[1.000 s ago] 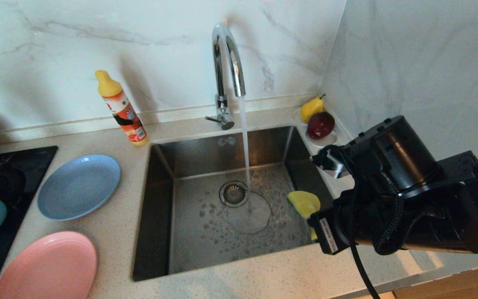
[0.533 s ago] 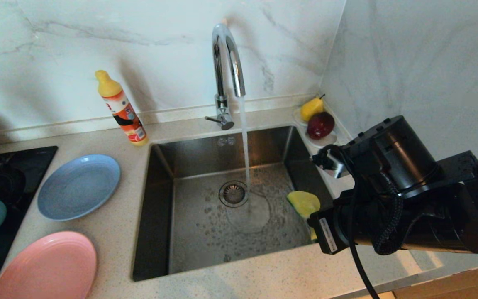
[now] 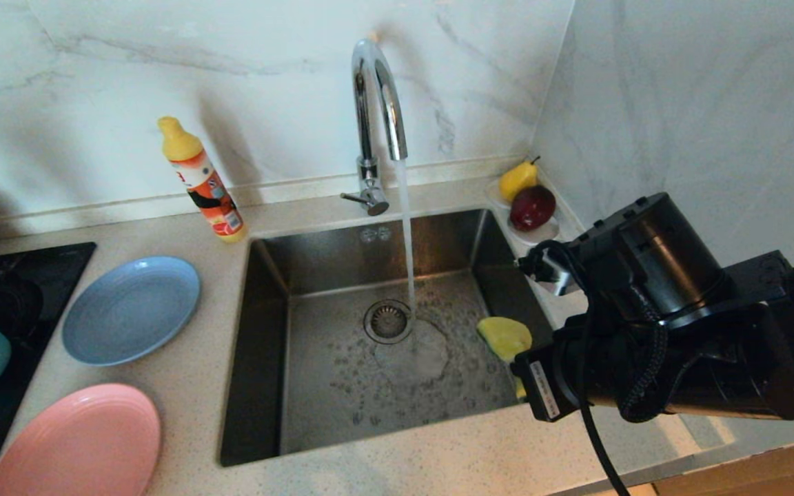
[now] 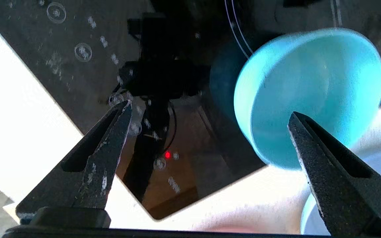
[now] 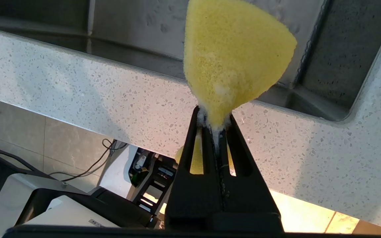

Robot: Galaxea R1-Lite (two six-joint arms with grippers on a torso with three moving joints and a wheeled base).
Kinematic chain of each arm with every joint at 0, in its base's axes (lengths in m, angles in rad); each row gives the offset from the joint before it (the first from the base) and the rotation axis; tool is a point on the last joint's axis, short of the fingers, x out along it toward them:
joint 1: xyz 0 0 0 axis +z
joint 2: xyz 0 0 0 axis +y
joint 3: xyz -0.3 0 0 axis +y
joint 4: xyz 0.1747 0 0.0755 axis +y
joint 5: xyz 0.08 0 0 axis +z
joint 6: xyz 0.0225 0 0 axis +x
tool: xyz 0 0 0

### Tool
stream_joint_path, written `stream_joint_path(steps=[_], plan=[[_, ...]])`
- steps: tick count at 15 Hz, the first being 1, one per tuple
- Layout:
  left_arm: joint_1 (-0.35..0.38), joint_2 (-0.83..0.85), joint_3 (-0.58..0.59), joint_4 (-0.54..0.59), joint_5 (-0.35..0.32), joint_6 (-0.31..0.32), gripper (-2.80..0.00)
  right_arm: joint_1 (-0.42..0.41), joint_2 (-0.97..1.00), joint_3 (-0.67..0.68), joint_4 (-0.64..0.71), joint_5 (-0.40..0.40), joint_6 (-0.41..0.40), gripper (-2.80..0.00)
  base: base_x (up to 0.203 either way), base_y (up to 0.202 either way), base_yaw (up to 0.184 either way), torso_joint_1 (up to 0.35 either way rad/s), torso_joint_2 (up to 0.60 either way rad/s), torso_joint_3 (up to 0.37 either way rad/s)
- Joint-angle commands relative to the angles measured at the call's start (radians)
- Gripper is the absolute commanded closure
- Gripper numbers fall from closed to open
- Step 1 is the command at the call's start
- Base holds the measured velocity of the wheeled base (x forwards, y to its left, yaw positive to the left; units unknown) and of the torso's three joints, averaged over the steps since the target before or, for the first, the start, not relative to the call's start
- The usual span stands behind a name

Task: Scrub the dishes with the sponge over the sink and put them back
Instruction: Pick up a bowl and the sponge

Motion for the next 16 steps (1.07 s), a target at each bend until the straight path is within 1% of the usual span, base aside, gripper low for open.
stream_joint_path(steps=[1, 4, 16], plan=[[0.0, 0.067, -0.013, 0.001, 0.0, -0.011, -2.8, 0.001, 0.015, -0.007, 0.0, -0.001, 0.002, 0.0, 0.0, 0.0, 0.0, 0.0, 0.0, 0.0], [0.0, 0.099, -0.017, -0.001, 0.002, -0.013, -2.8, 0.001, 0.025, -0.019, 0.0, -0.001, 0.002, 0.0, 0.0, 0.0, 0.0, 0.0, 0.0, 0.0], [0.0, 0.129, -0.012, 0.002, 0.031, -0.016, -2.8, 0.001, 0.005, -0.011, 0.0, -0.001, 0.011, 0.0, 0.0, 0.0, 0.0, 0.0, 0.0, 0.0]])
